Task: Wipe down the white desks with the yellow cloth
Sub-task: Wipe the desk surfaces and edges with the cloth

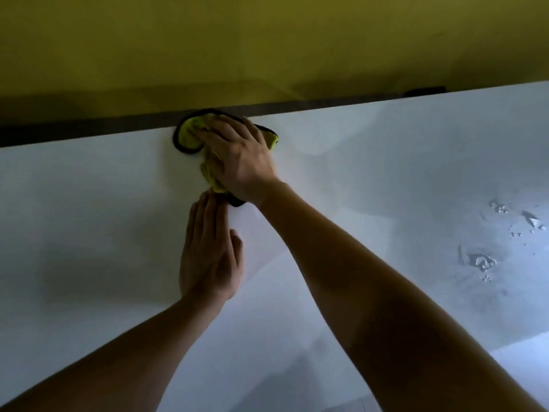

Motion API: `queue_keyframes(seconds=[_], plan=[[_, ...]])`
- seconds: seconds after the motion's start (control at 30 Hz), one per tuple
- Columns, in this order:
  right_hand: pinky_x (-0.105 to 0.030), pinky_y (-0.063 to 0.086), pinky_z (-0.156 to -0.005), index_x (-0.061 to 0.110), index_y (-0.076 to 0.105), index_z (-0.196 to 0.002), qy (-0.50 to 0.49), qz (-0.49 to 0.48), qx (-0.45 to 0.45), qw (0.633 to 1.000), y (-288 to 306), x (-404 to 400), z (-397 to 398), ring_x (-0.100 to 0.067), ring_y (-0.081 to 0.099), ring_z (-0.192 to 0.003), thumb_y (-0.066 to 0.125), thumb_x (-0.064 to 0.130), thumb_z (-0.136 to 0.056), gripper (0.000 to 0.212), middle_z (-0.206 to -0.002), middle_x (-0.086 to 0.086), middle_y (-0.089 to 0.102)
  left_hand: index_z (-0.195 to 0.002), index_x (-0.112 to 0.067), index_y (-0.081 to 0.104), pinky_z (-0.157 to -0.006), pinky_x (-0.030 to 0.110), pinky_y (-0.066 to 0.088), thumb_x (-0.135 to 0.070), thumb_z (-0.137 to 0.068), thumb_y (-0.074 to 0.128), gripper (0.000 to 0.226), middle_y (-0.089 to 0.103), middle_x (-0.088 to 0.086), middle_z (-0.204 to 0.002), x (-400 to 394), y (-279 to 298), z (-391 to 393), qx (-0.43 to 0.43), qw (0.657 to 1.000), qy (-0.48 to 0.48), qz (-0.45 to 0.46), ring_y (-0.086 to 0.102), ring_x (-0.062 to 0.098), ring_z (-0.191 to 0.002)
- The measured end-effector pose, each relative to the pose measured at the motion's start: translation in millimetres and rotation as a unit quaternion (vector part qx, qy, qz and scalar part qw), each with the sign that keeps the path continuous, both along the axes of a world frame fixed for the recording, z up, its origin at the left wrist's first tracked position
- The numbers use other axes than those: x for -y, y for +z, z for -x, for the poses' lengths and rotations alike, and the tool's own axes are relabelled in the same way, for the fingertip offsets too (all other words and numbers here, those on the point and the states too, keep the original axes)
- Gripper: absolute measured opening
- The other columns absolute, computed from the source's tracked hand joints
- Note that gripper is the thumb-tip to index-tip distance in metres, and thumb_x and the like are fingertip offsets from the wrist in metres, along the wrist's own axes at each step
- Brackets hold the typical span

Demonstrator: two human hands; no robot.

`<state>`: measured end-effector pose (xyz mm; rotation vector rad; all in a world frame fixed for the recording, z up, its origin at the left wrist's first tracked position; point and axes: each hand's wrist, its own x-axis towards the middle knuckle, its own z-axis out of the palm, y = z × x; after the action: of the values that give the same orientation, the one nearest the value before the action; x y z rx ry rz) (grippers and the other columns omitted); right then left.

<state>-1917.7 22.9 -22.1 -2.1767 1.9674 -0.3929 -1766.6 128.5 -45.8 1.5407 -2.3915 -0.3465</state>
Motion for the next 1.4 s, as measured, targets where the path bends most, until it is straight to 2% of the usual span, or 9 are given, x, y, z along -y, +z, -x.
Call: queue_keyframes(seconds=[0.1, 0.27, 0.47, 0.6, 0.77, 0.9, 1.17, 1.27, 1.4], plan=[[-0.039, 0.026, -0.116, 0.029, 0.054, -0.143, -0.028, 0.003, 0.017, 0.999, -3, -3, 24, -0.024, 0.04, -0.141, 0.049, 0.043, -0.095, 0.05, -0.15, 0.002, 0.049, -0.155, 0.006, 0.036, -0.129, 0.044, 0.019, -0.01, -0.101, 0.042, 0.056, 0.037, 0.025, -0.161, 0, 1, 1, -0.003, 1.0, -0.002, 0.005, 0.033, 0.039, -0.152], [-0.04, 0.038, -0.095, 0.027, 0.059, -0.134, -0.31, -0.006, -0.015, 0.951, -4, -23, 143, -0.034, 0.048, -0.122, 0.048, 0.037, -0.094, 0.043, -0.141, -0.006, 0.052, -0.156, 0.007, 0.033, -0.13, 0.043, 0.017, -0.016, -0.101, 0.04, 0.06, 0.033, 0.024, -0.163, 1, 4, 1, 0.005, 1.0, -0.013, -0.006, 0.028, 0.037, -0.154], [-0.041, 0.027, -0.114, 0.025, 0.048, -0.142, -0.477, -0.016, -0.005, 0.879, -7, -35, 200, -0.03, 0.038, -0.138, 0.039, 0.032, -0.097, 0.047, -0.153, -0.004, 0.041, -0.156, 0.007, 0.031, -0.13, 0.044, 0.016, -0.015, -0.101, 0.04, 0.06, 0.031, 0.024, -0.164, 1, 1, 2, 0.008, 1.0, -0.017, -0.003, 0.027, 0.037, -0.155], [-0.036, 0.035, -0.097, 0.032, 0.054, -0.137, -0.367, -0.023, -0.033, 0.929, -1, -23, 107, -0.028, 0.046, -0.126, 0.044, 0.041, -0.091, 0.049, -0.146, 0.001, 0.049, -0.157, 0.007, 0.03, -0.13, 0.043, 0.015, -0.016, -0.101, 0.038, 0.06, 0.031, 0.023, -0.165, 0, 1, 2, 0.007, 1.0, -0.014, -0.001, 0.027, 0.037, -0.155], [-0.044, 0.025, -0.118, 0.025, 0.056, -0.141, -0.114, 0.009, 0.029, 0.993, -1, -21, 9, -0.025, 0.043, -0.139, 0.052, 0.041, -0.095, 0.05, -0.146, 0.0, 0.053, -0.156, 0.005, 0.032, -0.129, 0.045, 0.019, -0.013, -0.101, 0.042, 0.059, 0.034, 0.024, -0.162, -1, 0, 1, 0.006, 1.0, -0.009, 0.011, 0.031, 0.039, -0.152], [-0.043, 0.031, -0.113, 0.025, 0.058, -0.14, -0.186, 0.02, 0.034, 0.982, -2, -56, 54, -0.028, 0.048, -0.135, 0.055, 0.042, -0.092, 0.051, -0.146, -0.002, 0.053, -0.156, 0.006, 0.032, -0.129, 0.046, 0.019, -0.016, -0.101, 0.035, 0.059, 0.032, 0.022, -0.164, -3, 2, 0, 0.006, 1.0, -0.013, 0.007, 0.027, 0.037, -0.154], [-0.044, 0.022, -0.12, 0.024, 0.041, -0.151, -0.464, -0.028, 0.03, 0.885, -1, -172, 194, -0.031, 0.033, -0.142, 0.038, 0.035, -0.099, 0.053, -0.157, -0.006, 0.037, -0.156, 0.006, 0.029, -0.129, 0.049, 0.016, -0.013, -0.101, 0.04, 0.06, 0.03, 0.024, -0.164, -5, 0, -1, -0.002, 0.999, -0.036, 0.022, 0.022, 0.037, -0.156], [-0.042, 0.027, -0.115, 0.024, 0.047, -0.147, -0.474, -0.031, 0.029, 0.88, 1, -181, 147, -0.032, 0.038, -0.137, 0.04, 0.041, -0.091, 0.059, -0.153, -0.007, 0.043, -0.156, 0.006, 0.03, -0.129, 0.048, 0.015, -0.015, -0.101, 0.038, 0.059, 0.031, 0.025, -0.163, -6, 0, -2, -0.005, 0.999, -0.04, 0.033, 0.024, 0.039, -0.155], [-0.044, 0.025, -0.116, 0.018, 0.065, -0.131, -0.344, 0.038, 0.086, 0.934, -1, -194, 23, -0.034, 0.049, -0.131, 0.064, 0.033, -0.081, 0.052, -0.139, -0.01, 0.058, -0.154, 0.007, 0.035, -0.129, 0.047, 0.016, -0.013, -0.101, 0.039, 0.057, 0.034, 0.026, -0.162, -7, 2, -3, -0.01, 0.998, -0.041, 0.04, 0.029, 0.04, -0.153]])
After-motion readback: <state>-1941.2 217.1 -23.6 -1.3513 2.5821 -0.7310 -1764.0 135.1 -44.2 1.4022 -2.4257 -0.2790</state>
